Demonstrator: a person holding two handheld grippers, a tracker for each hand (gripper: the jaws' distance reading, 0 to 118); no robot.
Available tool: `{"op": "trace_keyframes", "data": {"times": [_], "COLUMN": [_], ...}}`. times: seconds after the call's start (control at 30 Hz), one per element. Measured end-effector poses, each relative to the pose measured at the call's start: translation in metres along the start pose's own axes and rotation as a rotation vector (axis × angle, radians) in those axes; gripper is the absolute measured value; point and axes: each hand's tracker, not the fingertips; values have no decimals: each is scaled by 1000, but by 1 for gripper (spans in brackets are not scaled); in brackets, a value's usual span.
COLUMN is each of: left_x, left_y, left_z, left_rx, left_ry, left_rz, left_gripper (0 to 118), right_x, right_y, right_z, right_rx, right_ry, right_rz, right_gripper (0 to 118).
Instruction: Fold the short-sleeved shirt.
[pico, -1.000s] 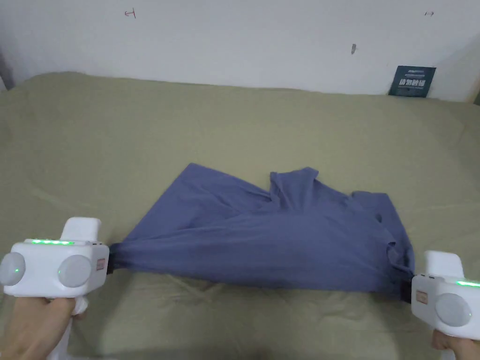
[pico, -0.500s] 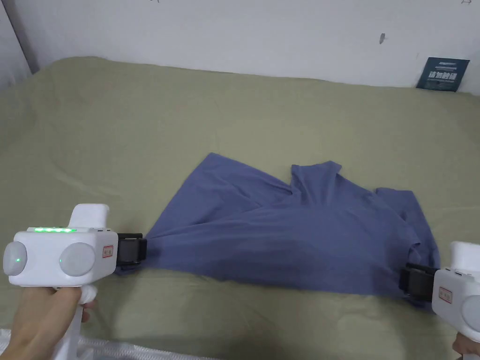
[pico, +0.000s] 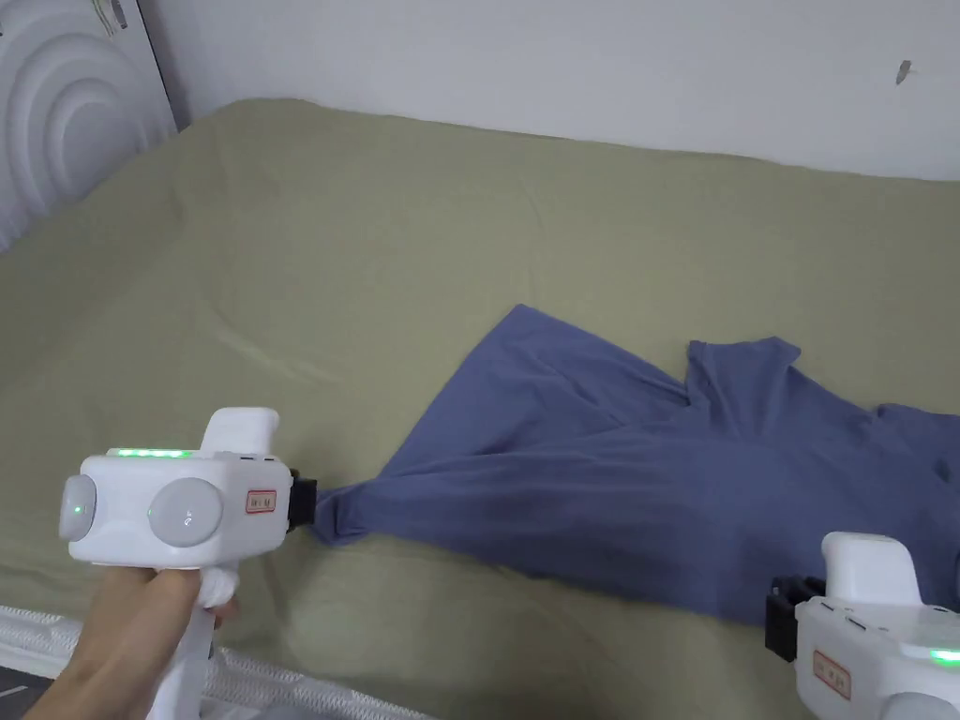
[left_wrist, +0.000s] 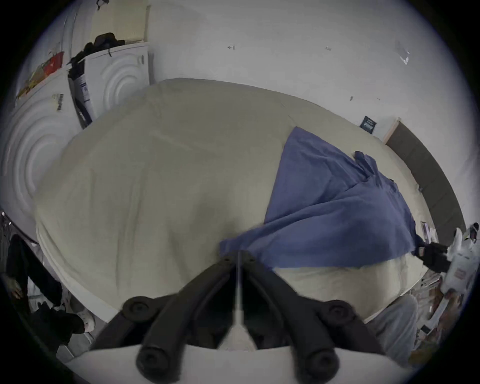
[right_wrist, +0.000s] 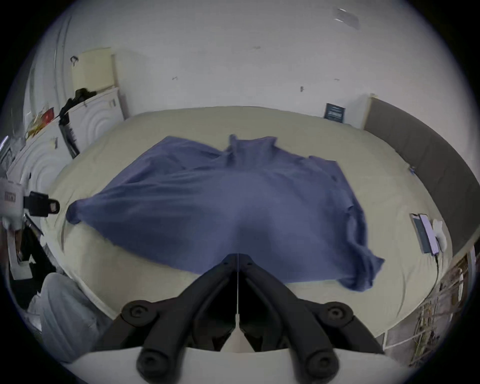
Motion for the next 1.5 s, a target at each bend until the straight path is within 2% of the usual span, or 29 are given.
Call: {"op": "trace_keyframes", "data": {"times": [0.03,0.07,0.1,0.13,0.2,0.23,0.27,0.3,0.33,0.37,0.4,0.43,0.63,0.7,0.77,0.93,1.07,1.17,1.2,1.23,1.27,1.3,1.37,1.4,1.43,1.5], "left_x": [1,2,6,9,13,13,14,17,19,20,21,24,23,22,28,31,32,32,32,32,32,32,31,31,32,32], "left_y": [3,5,9,9,17,16,15,15,14,10,7,6,4,4,3,4,8,8,9,9,9,8,8,8,8,9], "left_z": [-3,-8,-21,-28,-42,-55,-63,-69,-72,-66,-63,-58,-54,-54,-49,-56,-60,-61,-63,-64,-65,-66,-67,-68,-67,-68], "left_rx": [7,10,-22,-40,-67,-83,-105,-121,-133,-133,-116,-99,-102,-95,-93,-88,-82,-78,-79,-82,-81,-83,-88,-89,-93,-97], "left_ry": [-5,-10,-22,-5,41,68,95,127,142,124,67,104,55,54,55,56,54,48,47,48,47,44,47,46,44,47], "left_rz": [-7,-13,-36,-49,-66,-67,-90,-129,-151,-141,-94,-91,-85,-76,-86,-91,-84,-63,-60,-58,-55,-55,-59,-57,-57,-65], "left_gripper": [91,118,118,113,113,106,89,89,82,59,16,7,7,7,7,7,7,7,7,7,7,7,7,7,7,7], "right_x": [-2,-3,-4,-4,-3,-1,0,2,3,4,6,8,35,51,72,115,136,146,147,148,145,147,151,148,148,146], "right_y": [-1,-2,-2,-3,-5,-7,-7,-8,-7,-7,-6,-5,26,50,84,167,210,224,224,225,222,221,215,205,198,192], "right_z": [-1,-2,-3,-4,-5,-6,-7,-8,-9,-10,-11,-12,-24,-38,-63,-132,-189,-222,-231,-240,-241,-250,-267,-258,-256,-249], "right_rx": [-2,-7,-13,-17,-27,-31,-33,-37,-40,-42,-44,-45,-30,-11,-21,-70,-96,-163,-184,-199,-189,-209,-324,-284,-292,-296], "right_ry": [0,2,4,5,4,3,0,-6,-6,-6,-10,-11,-33,-74,-102,-120,-185,-147,-95,-70,-95,-85,-92,-93,-96,-120], "right_rz": [6,17,21,20,23,23,22,18,16,13,13,16,17,21,44,23,104,128,146,158,153,151,124,166,152,144], "right_gripper": [1,1,1,1,1,1,1,1,1,1,1,1,1,1,1,1,1,2,13,62,95,95,118,112,109,113]}}
